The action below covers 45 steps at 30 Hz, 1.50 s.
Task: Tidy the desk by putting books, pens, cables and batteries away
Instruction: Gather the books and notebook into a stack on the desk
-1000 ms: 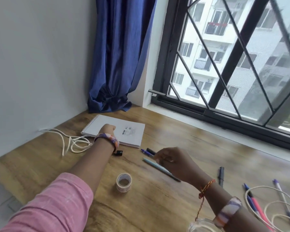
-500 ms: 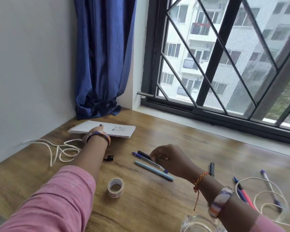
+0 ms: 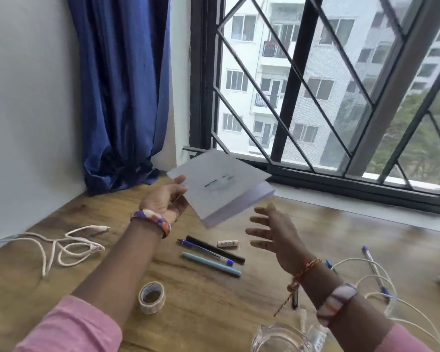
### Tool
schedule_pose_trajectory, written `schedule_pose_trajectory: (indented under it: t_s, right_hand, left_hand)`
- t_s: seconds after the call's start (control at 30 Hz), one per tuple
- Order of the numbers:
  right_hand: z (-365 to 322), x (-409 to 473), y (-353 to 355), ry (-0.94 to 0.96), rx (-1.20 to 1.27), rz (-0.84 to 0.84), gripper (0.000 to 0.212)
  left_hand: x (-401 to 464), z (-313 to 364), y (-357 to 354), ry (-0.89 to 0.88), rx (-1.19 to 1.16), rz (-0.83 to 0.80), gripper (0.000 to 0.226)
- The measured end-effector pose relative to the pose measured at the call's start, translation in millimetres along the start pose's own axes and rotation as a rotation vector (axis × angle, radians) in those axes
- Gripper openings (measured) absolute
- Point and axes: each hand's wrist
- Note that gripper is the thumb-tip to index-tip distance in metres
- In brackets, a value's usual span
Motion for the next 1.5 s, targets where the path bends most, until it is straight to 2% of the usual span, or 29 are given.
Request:
schedule_pose_trajectory:
  t_s: [0.07, 0.17, 0.2, 0.23, 0.3, 0.43, 0.6, 0.7, 0.83, 0.87, 0.93, 1.0, 1.03, 1.13, 1.17, 1.3, 1.4, 1.5]
  right_hand:
    - [-7.1, -0.3, 29.5, -0.152, 0.208, 0.031, 0.039]
    - [-14.2, -7.5, 83.6, -0.128, 0.346, -0.016, 0.06]
    - [-15.2, -10.7, 101.8, -0.098, 0.326, 0.012, 0.057]
    - [-16.4, -13.5, 116.8, -0.075, 0.275, 0.056, 0.046]
    - [-13.5, -21.5, 156.8, -0.076, 0.178, 0.191, 0.029]
    - [-2.5, -38.5, 239.8, -0.126, 0.088, 0.316, 0.025]
    - [3.2, -57.9, 355.7, -0.124, 0.005, 0.417, 0.021]
    - [14.6, -61.5, 417.8, -0.11, -0.084, 0.486, 0.012]
    - [37.6, -53.7, 477.9, -0.212, -0.106, 0.451, 0.034]
    - [44.4, -51.0, 486.4, -0.223, -0.148, 0.433, 0.038]
    - [53.8, -45.5, 490.5, -0.217, -0.223, 0.411, 0.039]
    - [58.7, -41.3, 491.8, -0.193, -0.241, 0.371, 0.021]
    - [59.9, -38.6, 491.5, -0.172, -0.267, 0.359, 0.015]
    - [58.2, -34.8, 486.8, -0.079, -0.474, 0.328, 0.009]
    - [57.6, -34.0, 485.6, -0.056, -0.57, 0.325, 0.011]
    - [53.2, -34.1, 481.2, -0.046, -0.943, 0.304, 0.039]
    - [46.8, -34.4, 476.8, -0.033, -1.059, 0.272, 0.041]
    - [47.0, -33.9, 473.4, -0.02, -1.141, 0.275, 0.044]
  left_hand:
    - [-19.5, -13.7, -18.5, 0.071, 0.077, -0.154, 0.029]
    - [-40.6, -48.0, -48.4, 0.11, 0.259, -0.375, 0.038]
    - [-45.6, -63.4, -58.5, 0.111, 0.326, -0.43, 0.045]
    - [-50.0, -77.9, -66.9, 0.103, 0.386, -0.465, 0.05]
    - [-62.4, -113.7, -87.8, 0.065, 0.521, -0.524, 0.045]
    - [-99.3, -185.8, -132.7, 0.039, 0.679, -0.722, 0.029]
    - [-149.8, -279.7, -182.9, 0.113, 0.789, -0.719, 0.028]
    - [-179.7, -330.7, -206.0, 0.205, 0.809, -0.621, 0.022]
    - [-217.3, -383.4, -225.6, 0.249, 0.83, -0.511, 0.044]
    - [-219.9, -392.9, -226.8, 0.224, 0.856, -0.47, 0.042]
    - [-220.1, -398.5, -227.2, 0.112, 0.892, -0.421, 0.014]
    - [-210.4, -412.7, -225.2, 0.029, 0.934, -0.378, 0.05]
    - [-203.6, -418.2, -223.5, 0.015, 0.929, -0.359, 0.05]
    - [-208.1, -414.4, -217.9, -0.001, 0.927, -0.36, 0.024]
    - [-209.3, -415.2, -216.0, -0.017, 0.916, -0.352, 0.025]
    - [-218.0, -420.5, -205.9, -0.064, 0.875, -0.338, 0.042]
    - [-221.8, -423.9, -200.6, -0.101, 0.855, -0.311, 0.052]
    - [-224.6, -425.1, -194.7, -0.142, 0.881, -0.309, 0.052]
Point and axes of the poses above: each hand's wrist, its own x-axis towards the middle knuckle, its own y-axis out of the back of the hand, z = x × y, and after that the axes turned 13 degrees about z, right-handed
